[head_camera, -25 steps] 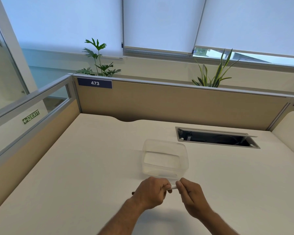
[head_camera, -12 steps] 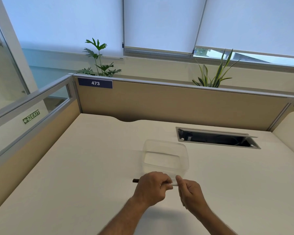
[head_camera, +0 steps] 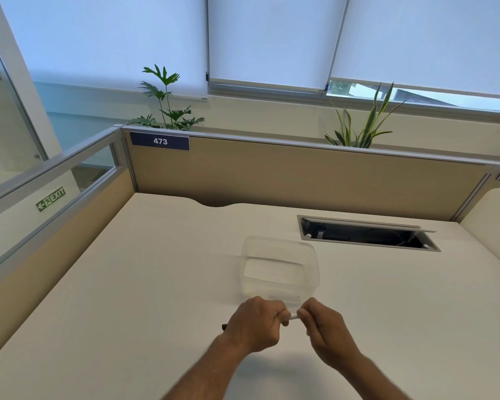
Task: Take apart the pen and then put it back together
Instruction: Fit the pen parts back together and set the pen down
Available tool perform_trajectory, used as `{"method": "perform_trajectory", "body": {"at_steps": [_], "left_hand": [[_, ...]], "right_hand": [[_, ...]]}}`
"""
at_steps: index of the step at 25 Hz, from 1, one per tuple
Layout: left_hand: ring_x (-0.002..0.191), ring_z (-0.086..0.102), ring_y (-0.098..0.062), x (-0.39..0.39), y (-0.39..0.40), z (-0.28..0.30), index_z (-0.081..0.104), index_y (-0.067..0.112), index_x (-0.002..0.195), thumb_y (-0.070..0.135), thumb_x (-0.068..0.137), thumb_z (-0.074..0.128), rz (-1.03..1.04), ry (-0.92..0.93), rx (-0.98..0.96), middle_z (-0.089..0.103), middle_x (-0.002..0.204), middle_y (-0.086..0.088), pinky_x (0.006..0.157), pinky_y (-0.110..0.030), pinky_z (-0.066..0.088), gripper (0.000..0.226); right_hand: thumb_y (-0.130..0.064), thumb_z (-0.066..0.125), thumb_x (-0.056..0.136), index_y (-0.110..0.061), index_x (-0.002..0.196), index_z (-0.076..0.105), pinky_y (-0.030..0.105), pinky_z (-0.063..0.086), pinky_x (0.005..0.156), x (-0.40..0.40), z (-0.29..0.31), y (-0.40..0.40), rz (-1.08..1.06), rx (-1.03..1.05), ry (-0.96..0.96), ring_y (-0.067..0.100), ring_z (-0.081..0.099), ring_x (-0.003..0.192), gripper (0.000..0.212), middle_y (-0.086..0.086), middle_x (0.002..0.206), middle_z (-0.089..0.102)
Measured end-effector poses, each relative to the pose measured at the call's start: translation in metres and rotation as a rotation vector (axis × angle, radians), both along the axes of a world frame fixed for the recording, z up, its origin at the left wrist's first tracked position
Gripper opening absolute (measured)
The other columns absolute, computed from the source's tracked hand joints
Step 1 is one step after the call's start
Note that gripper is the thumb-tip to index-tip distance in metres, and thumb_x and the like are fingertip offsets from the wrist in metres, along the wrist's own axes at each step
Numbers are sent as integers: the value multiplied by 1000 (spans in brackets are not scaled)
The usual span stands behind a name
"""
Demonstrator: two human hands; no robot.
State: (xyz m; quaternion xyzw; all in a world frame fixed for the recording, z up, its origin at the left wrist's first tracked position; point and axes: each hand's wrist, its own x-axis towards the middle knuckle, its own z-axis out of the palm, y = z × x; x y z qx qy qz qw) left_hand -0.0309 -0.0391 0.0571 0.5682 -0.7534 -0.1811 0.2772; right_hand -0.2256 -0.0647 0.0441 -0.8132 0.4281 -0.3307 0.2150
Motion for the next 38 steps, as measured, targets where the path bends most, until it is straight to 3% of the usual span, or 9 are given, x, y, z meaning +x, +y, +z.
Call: {"method": "perform_trajectory", "body": {"at_steps": [3,8,14,19,23,26,29,32,38], "left_hand": [[64,61,-20,0,1,0,69,19,77,28,92,43,-38,70,90,72,75,-4,61,-37,56,31],[61,58,-17,0,1,-1,67,20,77,29,90,42,-31,84,46,71,74,-2,58,-31,52,30],[63,60,-12,-2,-1,-3,68,21,83,37,87,62,13,139,-83,72,74,4,60,-32,55,18],[69,59,-12,0,-4,-1,71,21,80,37,77,75,45,65,-224,73,75,4,61,-32,51,16],[68,59,-13,-1,-3,-1,72,22,80,39,79,73,69,37,-272,73,74,5,60,-32,51,17],[65,60,-12,-1,-1,-3,72,22,82,43,86,62,69,-5,-260,73,74,6,58,-33,53,23],[62,61,-14,3,0,-7,72,22,85,43,90,54,87,-7,-210,73,73,5,57,-35,53,28],[59,60,-17,3,1,-4,73,19,84,39,89,51,48,82,-99,73,70,1,56,-36,54,30],[50,53,-8,9,0,7,74,17,78,36,93,50,-92,285,275,68,55,0,58,-29,49,34]], "right_hand": [[-26,49,97,-17,75,48,17,31,48,2,0,1,16,-178,71,4,35,51,24,-10,63,47],[-36,43,99,-12,61,46,19,24,45,9,5,1,-50,-285,65,11,31,45,45,-2,51,43],[-10,59,96,-19,50,42,25,23,46,15,4,-3,-160,-53,14,8,26,43,51,-12,43,28],[-15,57,98,-19,50,32,24,21,47,20,0,0,-219,144,-75,10,25,45,55,-7,42,27],[-28,50,101,-15,46,46,27,37,44,19,-2,0,-203,284,-182,13,42,35,56,-2,36,43],[-37,45,103,-18,57,59,28,45,40,13,0,1,-141,354,-308,19,53,36,51,5,40,54],[-34,50,94,-25,74,59,35,52,44,4,3,2,-38,268,-243,17,59,45,24,2,52,59],[-29,53,95,-29,82,54,40,52,51,-5,3,2,29,110,-51,16,59,52,13,-3,60,60],[-31,46,98,-24,86,54,24,40,51,-3,9,3,117,-138,87,7,45,55,15,-15,72,50]]}}
